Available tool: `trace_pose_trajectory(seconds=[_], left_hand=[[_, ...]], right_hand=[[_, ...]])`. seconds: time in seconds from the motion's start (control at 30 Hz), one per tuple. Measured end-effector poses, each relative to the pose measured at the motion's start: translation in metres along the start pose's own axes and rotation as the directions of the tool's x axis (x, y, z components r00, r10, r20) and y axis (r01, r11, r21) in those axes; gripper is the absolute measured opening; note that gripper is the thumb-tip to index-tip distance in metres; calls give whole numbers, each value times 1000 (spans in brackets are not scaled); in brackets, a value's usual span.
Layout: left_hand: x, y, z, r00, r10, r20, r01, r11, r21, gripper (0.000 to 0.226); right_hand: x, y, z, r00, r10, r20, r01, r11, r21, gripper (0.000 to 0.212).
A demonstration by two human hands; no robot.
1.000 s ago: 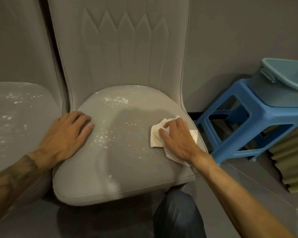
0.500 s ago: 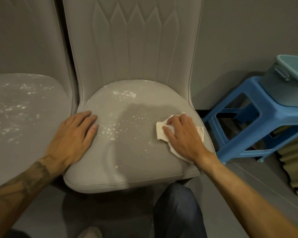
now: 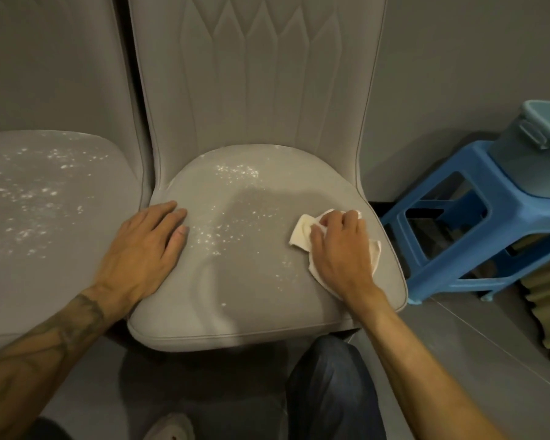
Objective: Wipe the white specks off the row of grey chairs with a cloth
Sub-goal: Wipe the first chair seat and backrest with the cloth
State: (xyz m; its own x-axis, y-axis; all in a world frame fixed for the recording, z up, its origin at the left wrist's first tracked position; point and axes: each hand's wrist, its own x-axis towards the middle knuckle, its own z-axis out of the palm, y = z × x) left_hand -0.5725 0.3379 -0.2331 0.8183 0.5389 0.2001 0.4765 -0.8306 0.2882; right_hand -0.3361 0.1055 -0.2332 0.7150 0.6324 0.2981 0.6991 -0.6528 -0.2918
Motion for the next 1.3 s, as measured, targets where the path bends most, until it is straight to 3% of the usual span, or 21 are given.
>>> trace_pose_trajectory(seconds=[0.1, 0.2, 0.3, 0.4, 0.5, 0.6, 0.7, 0.8, 0.97, 1.07, 1.13, 1.2, 1.3], left_hand=[[0, -1, 1, 1000, -1, -6, 1, 1000, 7, 55], [0, -2, 1, 1000, 2, 9, -2, 1000, 10, 55], [-1, 0, -4, 1000, -2, 19, 2, 1000, 29, 55], [-6, -3, -10, 1000, -6, 25, 5, 998, 61, 56], [-16, -9, -14, 999, -33, 28, 30, 995, 96, 59], [-22, -9, -13, 995, -89, 33, 86, 993, 82, 67], [-21, -10, -9, 996, -92, 20, 90, 992, 87, 68], [-20, -11, -6, 996, -89, 3, 89, 992, 86, 65], [-19, -13, -3, 997, -75, -7, 75, 991, 107, 61], [-18, -15, -2, 997, -76, -11, 76, 991, 114, 59], [-18, -16, 0, 997, -79, -26, 81, 990, 118, 58], [-17, -16, 1, 996, -81, -37, 85, 989, 122, 55], [-17, -17, 2, 996, -79, -40, 84, 988, 129, 55]], right_hand=[[-24, -32, 13, 999, -29, -41, 28, 999, -32, 23], [-27, -31, 13, 994, -108, 15, 108, 994, -19, 24], [-5, -12, 4, 997, -23, 68, 25, 999, -39, 26], [-10, -26, 4, 999, 52, 12, -50, 991, -127, 30], [-39, -62, 11, 998, -67, 8, 68, 996, -53, 28], [-35, -52, 7, 983, -172, 57, 174, 985, -18, 26], [-13, -25, 2, 996, -68, 60, 72, 996, -57, 21], [-18, -37, 8, 999, 10, -47, -16, 991, -131, 19], [-32, -41, 12, 981, -190, 38, 191, 981, -25, 23], [-9, -14, 2, 993, -88, 84, 95, 993, -76, 25], [-3, -11, 1, 999, 43, 6, -42, 992, -120, 23], [-13, -30, 5, 996, 71, -50, -78, 983, -168, 26], [-46, -61, 14, 997, -74, -17, 73, 995, -71, 26]])
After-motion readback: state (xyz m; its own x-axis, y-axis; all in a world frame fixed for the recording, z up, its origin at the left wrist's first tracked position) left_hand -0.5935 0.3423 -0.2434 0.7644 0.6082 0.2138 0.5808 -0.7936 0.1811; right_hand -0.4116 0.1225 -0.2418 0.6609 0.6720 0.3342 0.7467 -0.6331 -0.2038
